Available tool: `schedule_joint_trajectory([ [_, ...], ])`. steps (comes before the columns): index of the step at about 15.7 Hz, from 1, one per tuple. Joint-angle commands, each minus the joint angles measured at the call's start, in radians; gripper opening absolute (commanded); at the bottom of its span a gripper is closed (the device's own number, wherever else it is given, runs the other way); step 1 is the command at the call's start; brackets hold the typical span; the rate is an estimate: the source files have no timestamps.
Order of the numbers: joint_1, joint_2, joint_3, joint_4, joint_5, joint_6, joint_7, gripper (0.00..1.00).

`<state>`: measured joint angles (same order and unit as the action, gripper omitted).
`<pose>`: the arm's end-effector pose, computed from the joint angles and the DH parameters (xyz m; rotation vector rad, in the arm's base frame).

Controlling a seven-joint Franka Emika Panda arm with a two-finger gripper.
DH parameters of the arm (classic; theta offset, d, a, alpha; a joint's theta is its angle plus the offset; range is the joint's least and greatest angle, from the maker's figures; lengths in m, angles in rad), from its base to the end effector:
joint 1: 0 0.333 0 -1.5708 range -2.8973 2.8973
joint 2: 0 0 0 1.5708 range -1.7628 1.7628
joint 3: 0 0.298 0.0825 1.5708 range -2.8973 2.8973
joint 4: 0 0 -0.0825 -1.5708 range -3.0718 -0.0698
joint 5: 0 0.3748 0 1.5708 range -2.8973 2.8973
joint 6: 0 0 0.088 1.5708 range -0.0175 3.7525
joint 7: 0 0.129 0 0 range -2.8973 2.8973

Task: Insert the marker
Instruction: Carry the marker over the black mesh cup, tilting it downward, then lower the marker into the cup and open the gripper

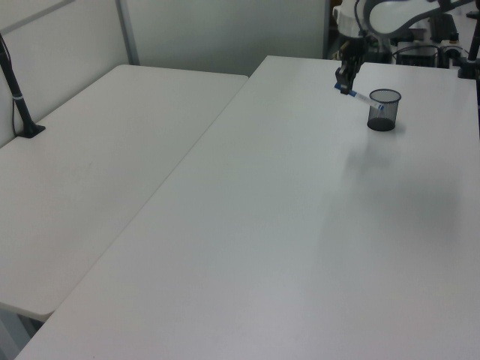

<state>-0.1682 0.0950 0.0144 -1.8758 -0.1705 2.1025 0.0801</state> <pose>0.5835 -0.1021 0.4364 2.9708 -0.2339 0.1880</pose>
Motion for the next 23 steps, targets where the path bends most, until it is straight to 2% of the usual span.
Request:
schedule_joint_trajectory([
  [1, -0.040, -0.035, -0.008, -0.039, 0.017, 0.068, 0.001, 0.08],
  [4, -0.070, -0.026, -0.028, -0.039, 0.016, 0.145, 0.001, 0.08],
  [6, -0.070, -0.021, -0.069, -0.039, 0.016, 0.186, -0.008, 0.08],
  [13, -0.073, 0.008, -0.152, -0.048, 0.011, 0.211, -0.098, 0.08],
  [17, -0.073, 0.038, -0.172, -0.048, 0.011, 0.267, -0.108, 0.08],
  [23, -0.074, 0.046, -0.191, -0.069, -0.001, 0.272, -0.114, 0.08],
])
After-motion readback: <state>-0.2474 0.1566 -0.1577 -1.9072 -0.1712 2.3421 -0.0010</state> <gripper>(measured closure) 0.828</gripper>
